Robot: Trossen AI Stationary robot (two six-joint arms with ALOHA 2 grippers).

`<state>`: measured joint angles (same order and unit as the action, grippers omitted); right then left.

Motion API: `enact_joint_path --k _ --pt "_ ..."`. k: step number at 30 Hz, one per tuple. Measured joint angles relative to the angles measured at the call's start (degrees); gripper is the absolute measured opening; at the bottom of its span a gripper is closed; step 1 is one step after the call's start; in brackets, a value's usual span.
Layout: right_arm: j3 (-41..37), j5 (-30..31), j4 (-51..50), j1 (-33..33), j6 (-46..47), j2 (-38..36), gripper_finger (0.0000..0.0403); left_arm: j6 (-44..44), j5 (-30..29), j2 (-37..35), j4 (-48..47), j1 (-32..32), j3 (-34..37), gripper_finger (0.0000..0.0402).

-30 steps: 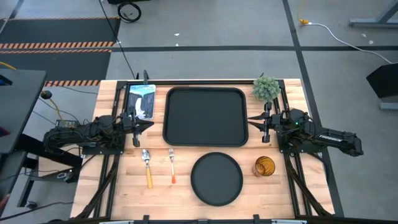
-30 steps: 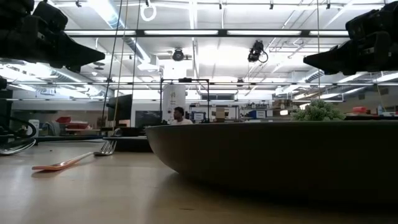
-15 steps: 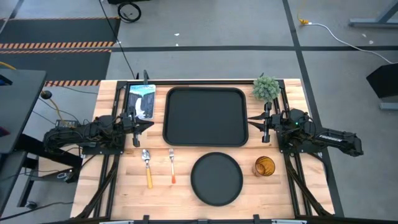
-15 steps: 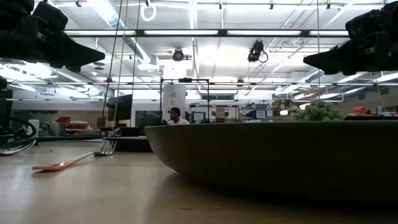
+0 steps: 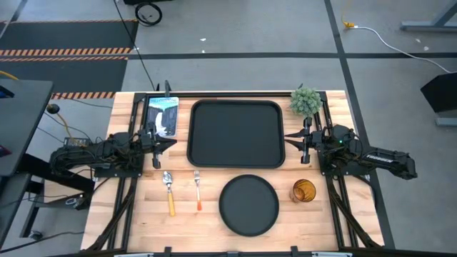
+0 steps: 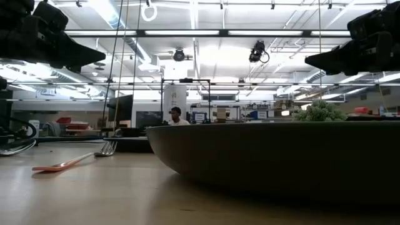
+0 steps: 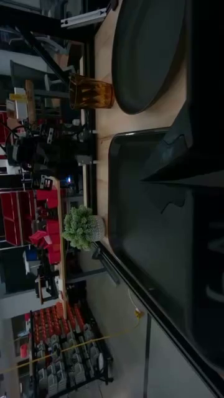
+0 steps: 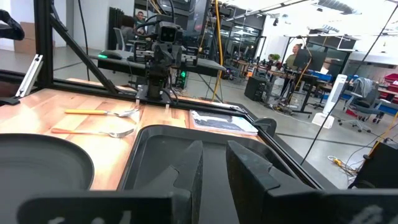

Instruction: Pick and place plate/cup/fork/spoon on tray

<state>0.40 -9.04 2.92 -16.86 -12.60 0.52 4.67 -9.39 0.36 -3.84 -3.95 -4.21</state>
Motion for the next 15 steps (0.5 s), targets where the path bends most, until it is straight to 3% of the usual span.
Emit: enact_joint_path --k 15 --pt "0.0 0.0 0.0 0.0 0.0 0.0 0.0077 0.0 0.0 0.0 0.0 0.0 0.0 0.0025"
